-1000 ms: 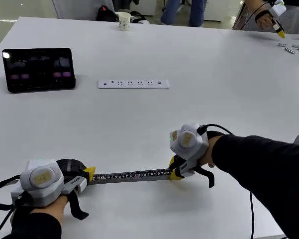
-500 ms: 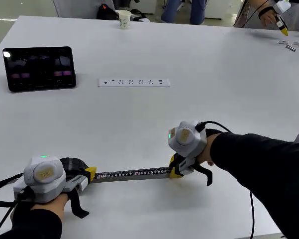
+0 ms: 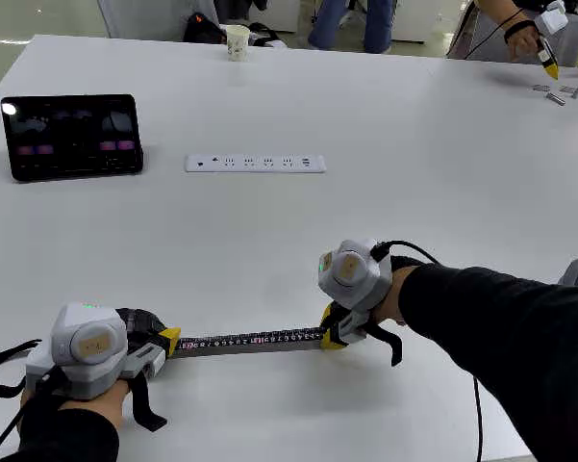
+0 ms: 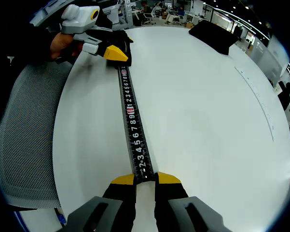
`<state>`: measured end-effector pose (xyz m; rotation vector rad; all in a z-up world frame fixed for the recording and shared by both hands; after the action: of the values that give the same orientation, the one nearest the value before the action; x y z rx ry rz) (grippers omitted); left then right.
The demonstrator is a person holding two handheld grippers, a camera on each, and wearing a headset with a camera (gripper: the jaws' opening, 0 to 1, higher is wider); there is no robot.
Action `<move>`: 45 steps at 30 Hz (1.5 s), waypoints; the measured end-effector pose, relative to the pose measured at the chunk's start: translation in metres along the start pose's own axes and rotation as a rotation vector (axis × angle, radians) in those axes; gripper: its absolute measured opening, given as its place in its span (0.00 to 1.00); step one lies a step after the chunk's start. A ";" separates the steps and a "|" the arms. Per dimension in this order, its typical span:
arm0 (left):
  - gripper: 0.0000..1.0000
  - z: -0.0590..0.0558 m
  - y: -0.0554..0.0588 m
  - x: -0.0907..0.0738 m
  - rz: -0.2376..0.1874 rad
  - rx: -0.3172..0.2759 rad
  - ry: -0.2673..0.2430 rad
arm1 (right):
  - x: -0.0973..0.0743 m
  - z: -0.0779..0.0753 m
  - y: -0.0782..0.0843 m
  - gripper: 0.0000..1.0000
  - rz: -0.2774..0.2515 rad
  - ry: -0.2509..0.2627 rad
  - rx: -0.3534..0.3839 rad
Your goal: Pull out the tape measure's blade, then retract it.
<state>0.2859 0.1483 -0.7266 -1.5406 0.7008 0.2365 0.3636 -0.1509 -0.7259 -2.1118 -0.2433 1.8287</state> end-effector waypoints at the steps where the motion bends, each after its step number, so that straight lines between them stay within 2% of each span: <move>1: 0.64 0.000 -0.001 0.000 0.009 -0.003 0.002 | 0.000 0.000 0.000 0.11 -0.001 -0.001 0.005; 22: 0.64 0.000 0.001 0.001 0.035 -0.019 0.006 | 0.002 0.004 -0.010 0.11 0.023 0.018 -0.012; 45: 0.64 0.001 0.000 0.000 0.047 -0.027 0.011 | 0.007 0.005 -0.018 0.11 0.010 0.014 -0.003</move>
<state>0.2864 0.1489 -0.7266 -1.5533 0.7463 0.2740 0.3611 -0.1314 -0.7263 -2.1302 -0.2325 1.8198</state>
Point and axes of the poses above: the centre of the closed fingertips' face, and the gripper's own axes: x roughly forward along the fingers, z roughly to its left, y roughly out of its underside, the point moved 9 cm from there along -x, roughly backward along the fingers, and after that the axes turned 11 degrees about y, right-handed, at the moved point
